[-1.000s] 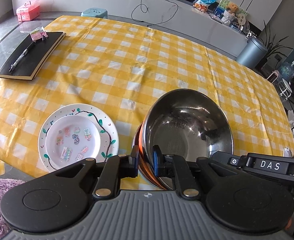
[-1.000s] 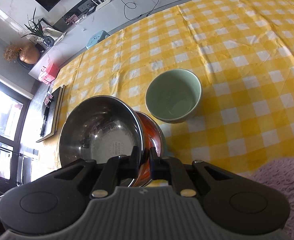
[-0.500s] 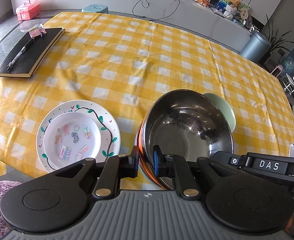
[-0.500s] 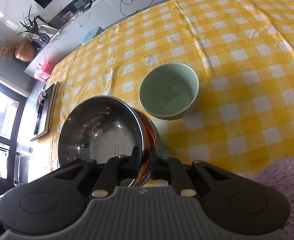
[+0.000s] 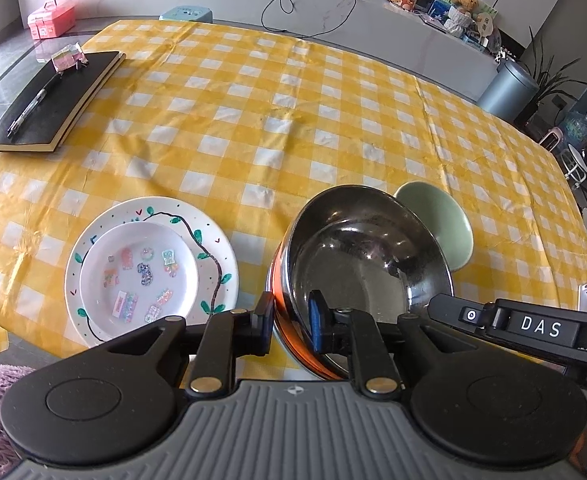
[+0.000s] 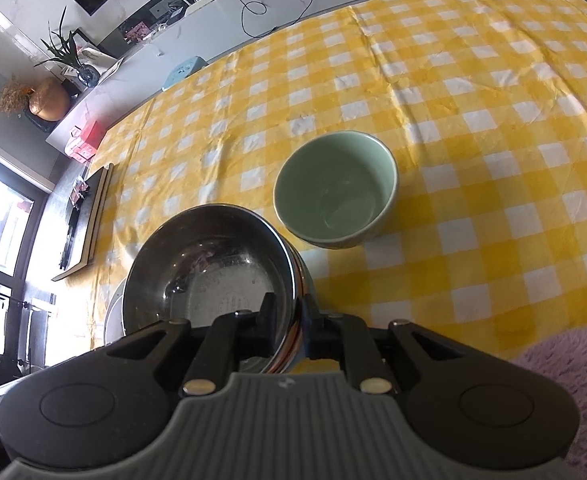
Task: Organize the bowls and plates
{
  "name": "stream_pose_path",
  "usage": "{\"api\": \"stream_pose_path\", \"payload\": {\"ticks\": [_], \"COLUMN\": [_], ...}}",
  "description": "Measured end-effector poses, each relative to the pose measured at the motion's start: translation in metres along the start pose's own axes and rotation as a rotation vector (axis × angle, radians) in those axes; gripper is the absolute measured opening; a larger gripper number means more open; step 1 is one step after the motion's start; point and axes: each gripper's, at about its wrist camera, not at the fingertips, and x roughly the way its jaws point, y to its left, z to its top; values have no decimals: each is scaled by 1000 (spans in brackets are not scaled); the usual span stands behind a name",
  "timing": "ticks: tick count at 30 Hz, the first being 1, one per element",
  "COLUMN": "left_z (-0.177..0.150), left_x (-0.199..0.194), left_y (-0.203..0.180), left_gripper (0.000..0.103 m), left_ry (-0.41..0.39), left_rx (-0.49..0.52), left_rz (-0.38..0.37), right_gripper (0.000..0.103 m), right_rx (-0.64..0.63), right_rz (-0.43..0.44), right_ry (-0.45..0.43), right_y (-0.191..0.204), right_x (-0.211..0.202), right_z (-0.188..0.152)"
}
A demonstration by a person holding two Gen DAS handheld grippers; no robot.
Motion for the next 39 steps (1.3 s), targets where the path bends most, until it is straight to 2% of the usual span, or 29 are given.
{"api": "stream_pose_path", "payload": {"ticks": [1, 3, 7, 9, 14, 19, 26, 30, 39], "left_z": [0, 1, 4, 5, 9, 15, 23, 29, 45], "left_x": [-1, -4, -10, -12, -22, -28, -24, -19, 6], "left_y": [1, 1, 2, 2, 1, -4, -20, -31, -46], "left_gripper": [20, 21, 31, 34, 43, 45, 45, 46, 47], "left_ry": [-6, -18, -37, -45, -91, -130, -142, -141, -105], "left_rx": [-2, -3, -8, -8, 2, 23, 65, 88, 85], "left_rz": [-3, -8, -17, -25, -42, -68, -120, -144, -171], "right_gripper": [14, 25, 30, 39, 45, 46, 47, 54, 54], "right_rx": [-2, -3, -10, -11, -30, -38, -7, -4, 58], "right_rz": [0, 0, -3, 7, 13, -1, -43, -73, -61], "right_ry": [-2, -10, -31, -47, -99, -148, -197, -237, -207], "right_y": [0, 1, 1, 0, 1, -3, -20, -29, -43], "right_x": [0, -2, -6, -10, -23, -33, -38, -38, -21], "right_z": [0, 1, 1, 2, 6, 12, 27, 35, 55]}}
